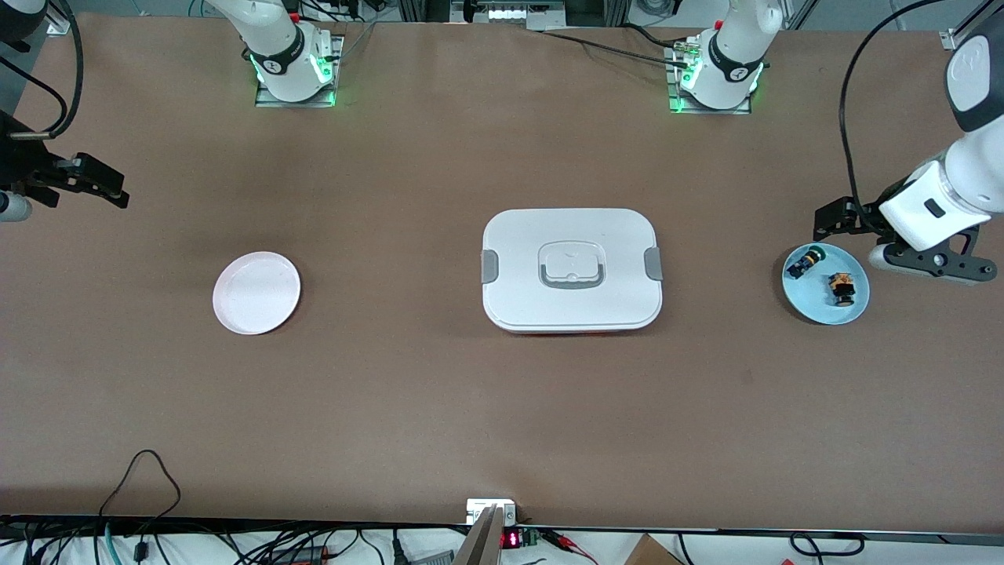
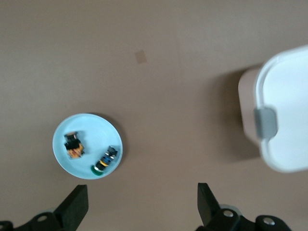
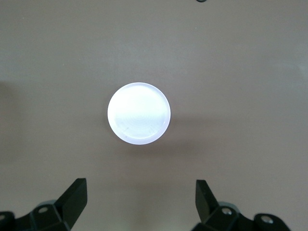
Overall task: Transfer orange switch to right arm and place
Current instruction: 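Move the left gripper over the light-blue plate of switches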
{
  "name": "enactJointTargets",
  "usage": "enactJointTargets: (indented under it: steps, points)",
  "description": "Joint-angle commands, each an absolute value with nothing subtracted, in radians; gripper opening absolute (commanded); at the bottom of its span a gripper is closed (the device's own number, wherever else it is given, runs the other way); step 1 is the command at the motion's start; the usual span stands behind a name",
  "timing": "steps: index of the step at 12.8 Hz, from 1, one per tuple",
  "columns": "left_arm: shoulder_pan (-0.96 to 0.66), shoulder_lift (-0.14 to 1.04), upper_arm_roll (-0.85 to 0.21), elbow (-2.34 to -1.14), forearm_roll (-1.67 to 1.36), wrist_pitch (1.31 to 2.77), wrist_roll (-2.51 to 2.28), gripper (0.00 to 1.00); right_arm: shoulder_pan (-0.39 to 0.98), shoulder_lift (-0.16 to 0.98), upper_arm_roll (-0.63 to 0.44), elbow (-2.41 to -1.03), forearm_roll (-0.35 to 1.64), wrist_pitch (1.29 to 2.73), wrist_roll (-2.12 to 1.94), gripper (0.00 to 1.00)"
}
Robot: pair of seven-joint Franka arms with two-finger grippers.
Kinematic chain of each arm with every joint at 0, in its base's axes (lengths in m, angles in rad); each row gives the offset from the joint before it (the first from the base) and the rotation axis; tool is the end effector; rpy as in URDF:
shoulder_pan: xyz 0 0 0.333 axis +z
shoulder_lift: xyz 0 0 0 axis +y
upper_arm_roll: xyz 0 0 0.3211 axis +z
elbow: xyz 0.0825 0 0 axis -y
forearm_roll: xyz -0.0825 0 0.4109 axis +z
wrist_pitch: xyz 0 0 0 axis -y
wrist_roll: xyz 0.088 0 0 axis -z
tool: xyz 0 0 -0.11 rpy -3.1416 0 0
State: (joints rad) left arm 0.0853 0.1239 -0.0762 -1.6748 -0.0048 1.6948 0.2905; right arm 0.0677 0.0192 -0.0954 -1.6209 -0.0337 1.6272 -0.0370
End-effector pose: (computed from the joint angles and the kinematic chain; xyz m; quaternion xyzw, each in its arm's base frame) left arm 0.6165 0.0072 0.5107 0.9888 -0.1396 -0.0501 0.0147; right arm 0.5905 -0.0194 0.5953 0.9998 0.0057 -0.0070 0.0175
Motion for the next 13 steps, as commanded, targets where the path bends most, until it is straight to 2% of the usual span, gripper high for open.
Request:
enactJointTargets:
  steps: [1,7,13]
  points:
    - [0.149,0.147,-0.075,-1.721,-0.018,1.759,0.609,1.0,0.074,0.028,-0.098,-1.598,-0.031,1.615,-0.044,1.0]
    - [0.245,0.219,-0.074,-1.822,0.028,1.937,1.257,1.0,0.078,0.028,-0.098,-1.598,-0.032,1.612,-0.04,1.0]
    - [0.339,0.366,-0.074,-1.842,0.038,2.081,1.644,1.0,0.083,0.028,-0.098,-1.598,-0.034,1.612,-0.04,1.0]
